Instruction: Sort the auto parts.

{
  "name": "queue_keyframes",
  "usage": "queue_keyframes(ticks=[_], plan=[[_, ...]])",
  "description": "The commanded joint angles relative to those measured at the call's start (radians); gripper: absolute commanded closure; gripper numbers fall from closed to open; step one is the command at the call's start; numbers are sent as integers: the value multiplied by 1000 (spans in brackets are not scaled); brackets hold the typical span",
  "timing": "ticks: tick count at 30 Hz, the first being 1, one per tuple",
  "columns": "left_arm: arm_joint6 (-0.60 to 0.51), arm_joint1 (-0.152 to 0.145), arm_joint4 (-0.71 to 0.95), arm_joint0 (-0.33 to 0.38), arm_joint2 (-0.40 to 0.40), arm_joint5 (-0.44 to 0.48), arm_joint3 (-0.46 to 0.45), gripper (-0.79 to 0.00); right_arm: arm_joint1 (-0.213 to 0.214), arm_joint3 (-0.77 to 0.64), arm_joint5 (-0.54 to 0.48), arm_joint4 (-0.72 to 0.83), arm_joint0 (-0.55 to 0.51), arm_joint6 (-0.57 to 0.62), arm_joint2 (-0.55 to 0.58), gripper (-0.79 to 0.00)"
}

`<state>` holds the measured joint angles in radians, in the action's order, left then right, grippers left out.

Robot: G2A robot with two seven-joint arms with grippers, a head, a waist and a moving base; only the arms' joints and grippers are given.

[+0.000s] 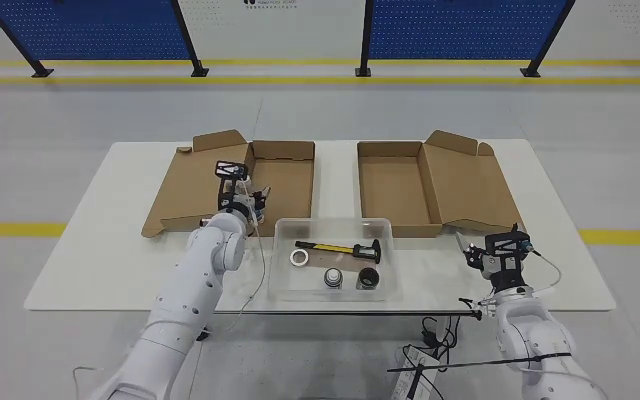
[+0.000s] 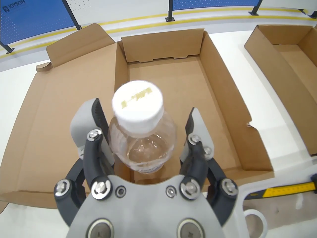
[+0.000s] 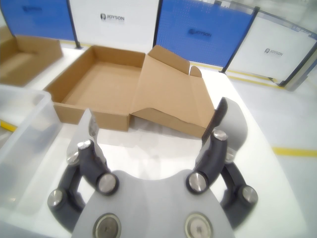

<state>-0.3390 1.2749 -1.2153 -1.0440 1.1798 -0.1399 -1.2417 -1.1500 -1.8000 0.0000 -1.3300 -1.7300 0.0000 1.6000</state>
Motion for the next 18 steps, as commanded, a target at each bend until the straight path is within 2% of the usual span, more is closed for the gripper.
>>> queue_keyframes(ticks=[1, 10, 18], plan=[[-8, -1, -3, -8, 6, -1, -12, -785, 0, 0, 0, 0, 0, 0, 0, -785], [-43, -3, -11, -36, 31, -5, -78, -785, 0, 0, 0, 0, 0, 0, 0, -785], [-112, -9, -1, -79, 85, -26, -238, -785, 0, 0, 0, 0, 0, 0, 0, -785]])
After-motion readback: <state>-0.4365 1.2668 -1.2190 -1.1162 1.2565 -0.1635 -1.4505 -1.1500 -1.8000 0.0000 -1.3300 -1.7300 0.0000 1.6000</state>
